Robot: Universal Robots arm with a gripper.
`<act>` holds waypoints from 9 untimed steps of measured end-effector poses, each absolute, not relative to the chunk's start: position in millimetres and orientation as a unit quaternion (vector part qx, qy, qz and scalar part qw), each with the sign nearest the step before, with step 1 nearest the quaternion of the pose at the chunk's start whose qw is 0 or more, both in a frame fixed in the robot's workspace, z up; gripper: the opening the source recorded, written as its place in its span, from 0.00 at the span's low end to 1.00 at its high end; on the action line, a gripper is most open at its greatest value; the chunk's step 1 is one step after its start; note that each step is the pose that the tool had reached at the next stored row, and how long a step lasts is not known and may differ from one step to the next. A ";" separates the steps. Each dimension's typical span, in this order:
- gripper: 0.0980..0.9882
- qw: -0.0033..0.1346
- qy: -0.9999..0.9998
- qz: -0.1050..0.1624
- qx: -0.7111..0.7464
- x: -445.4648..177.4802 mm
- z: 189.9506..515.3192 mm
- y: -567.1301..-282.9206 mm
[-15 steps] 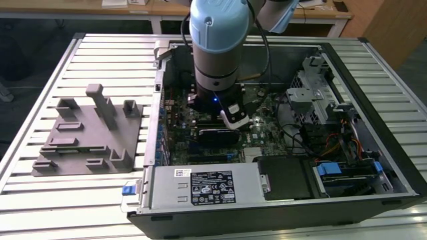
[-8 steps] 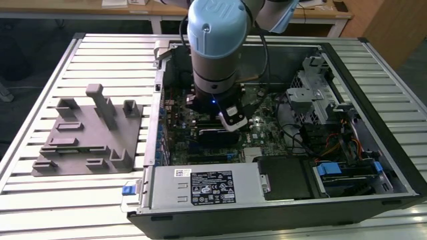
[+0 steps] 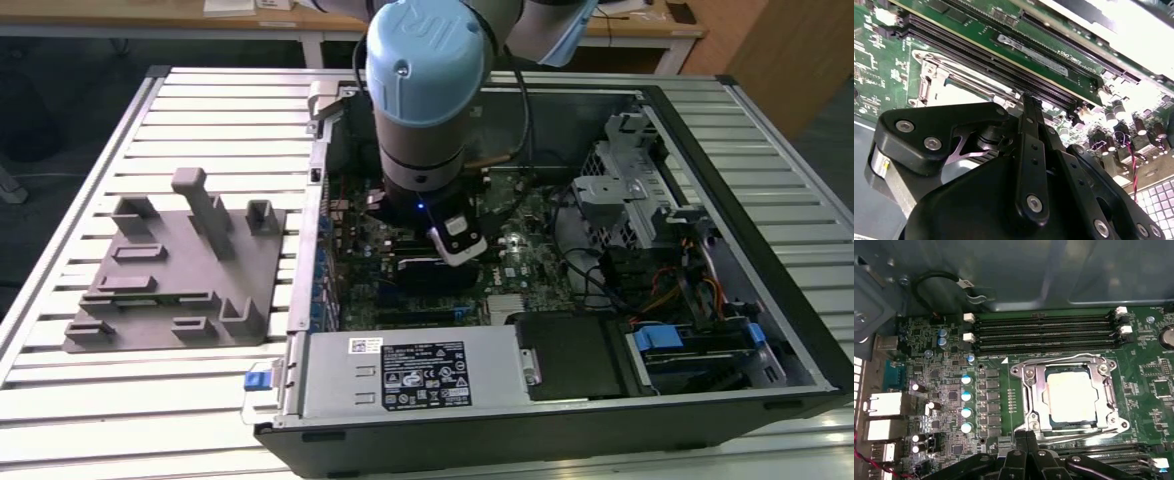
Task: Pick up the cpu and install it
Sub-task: 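Install the second cpu locking lever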
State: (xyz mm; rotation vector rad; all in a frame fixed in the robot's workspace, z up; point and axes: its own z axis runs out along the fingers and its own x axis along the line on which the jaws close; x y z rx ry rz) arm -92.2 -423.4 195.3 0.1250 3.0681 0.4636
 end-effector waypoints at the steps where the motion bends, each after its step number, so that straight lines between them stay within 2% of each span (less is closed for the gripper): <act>1: 0.01 0.018 0.988 0.150 0.040 -92.9 194.6 -423.4; 9: 0.01 0.018 0.987 0.153 0.040 -94.6 190.4 -421.5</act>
